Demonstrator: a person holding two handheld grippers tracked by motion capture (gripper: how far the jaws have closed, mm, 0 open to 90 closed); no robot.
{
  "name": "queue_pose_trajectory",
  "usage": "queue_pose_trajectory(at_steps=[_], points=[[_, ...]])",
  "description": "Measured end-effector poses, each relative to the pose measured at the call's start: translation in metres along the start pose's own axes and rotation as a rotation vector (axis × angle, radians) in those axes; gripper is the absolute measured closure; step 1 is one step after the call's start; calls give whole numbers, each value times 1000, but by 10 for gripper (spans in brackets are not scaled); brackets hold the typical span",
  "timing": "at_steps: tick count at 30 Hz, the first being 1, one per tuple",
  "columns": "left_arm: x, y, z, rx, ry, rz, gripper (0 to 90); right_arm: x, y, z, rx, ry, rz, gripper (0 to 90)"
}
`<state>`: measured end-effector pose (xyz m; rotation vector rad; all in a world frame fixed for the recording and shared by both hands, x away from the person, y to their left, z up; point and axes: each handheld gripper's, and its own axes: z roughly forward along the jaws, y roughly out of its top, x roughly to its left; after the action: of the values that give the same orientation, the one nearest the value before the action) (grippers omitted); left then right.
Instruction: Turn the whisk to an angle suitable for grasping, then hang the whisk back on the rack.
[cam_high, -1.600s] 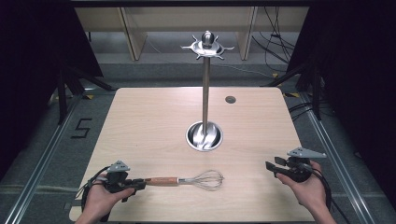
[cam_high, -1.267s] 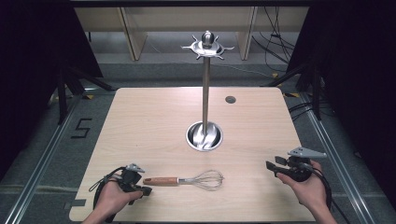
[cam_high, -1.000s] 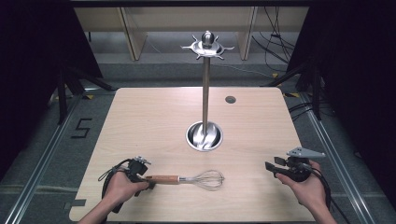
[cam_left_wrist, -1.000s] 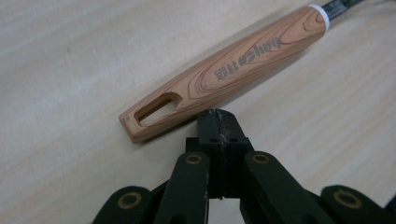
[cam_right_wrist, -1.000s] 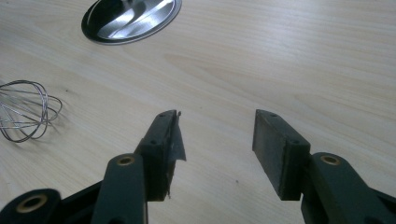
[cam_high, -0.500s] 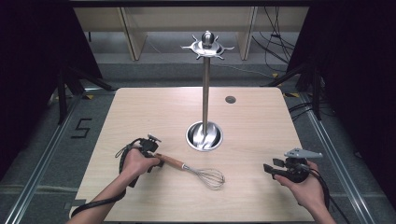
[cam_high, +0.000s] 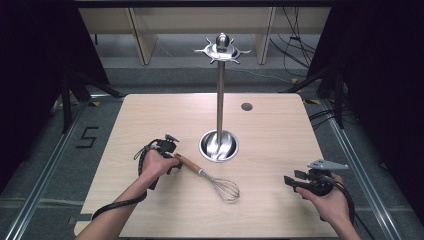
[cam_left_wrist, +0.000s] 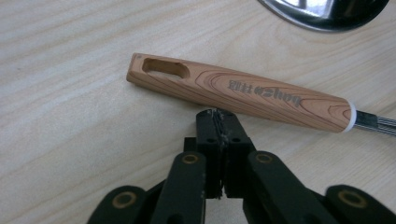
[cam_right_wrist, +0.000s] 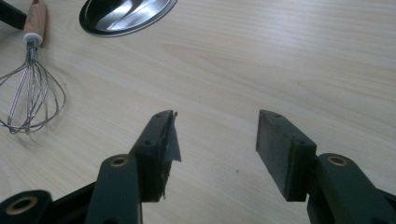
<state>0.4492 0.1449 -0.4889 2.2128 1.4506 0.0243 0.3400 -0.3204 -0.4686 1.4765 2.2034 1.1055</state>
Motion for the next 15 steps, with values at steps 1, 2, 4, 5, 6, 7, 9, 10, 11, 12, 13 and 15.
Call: queue_pose_trajectory(at_steps=[1, 2, 4, 5, 6, 7, 9, 10, 11, 12, 13, 15], points=[[1, -1, -2, 3, -1, 11, 847, -2, 0, 0, -8, -4, -22, 474], [1, -1, -2, 3, -1, 11, 822, -2, 0, 0, -8, -4, -22, 474], [1, -7, -7, -49, 2, -34, 764, 0, 0, 1, -1, -1, 13, 471], [0, -9, -9, -64, 3, -59, 670, 0, 1, 2, -1, -4, 4, 470], [-2, -10, -11, -70, 5, -101, 618, 0, 1, 2, 6, 4, 5, 469], [-2, -10, -11, -76, 2, -120, 572, 0, 0, 2, 9, 7, 1, 469], [-5, -8, -12, -69, -6, -163, 492, 0, 0, 1, 8, 6, -1, 467], [-6, -7, -12, -71, 0, -182, 460, 0, 0, 1, 7, 7, 1, 466], [-7, -6, -13, -72, 4, -199, 431, 0, 0, 1, 1, 12, 5, 466], [-8, -5, -14, -76, 10, -221, 404, 1, 0, 0, 11, 7, 13, 466], [-9, -4, -15, -69, 19, -230, 381, -1, 0, 1, -1, 3, -11, 465], [-10, -3, -15, -68, 26, -247, 350, 0, 0, 0, 7, 5, 8, 464]])
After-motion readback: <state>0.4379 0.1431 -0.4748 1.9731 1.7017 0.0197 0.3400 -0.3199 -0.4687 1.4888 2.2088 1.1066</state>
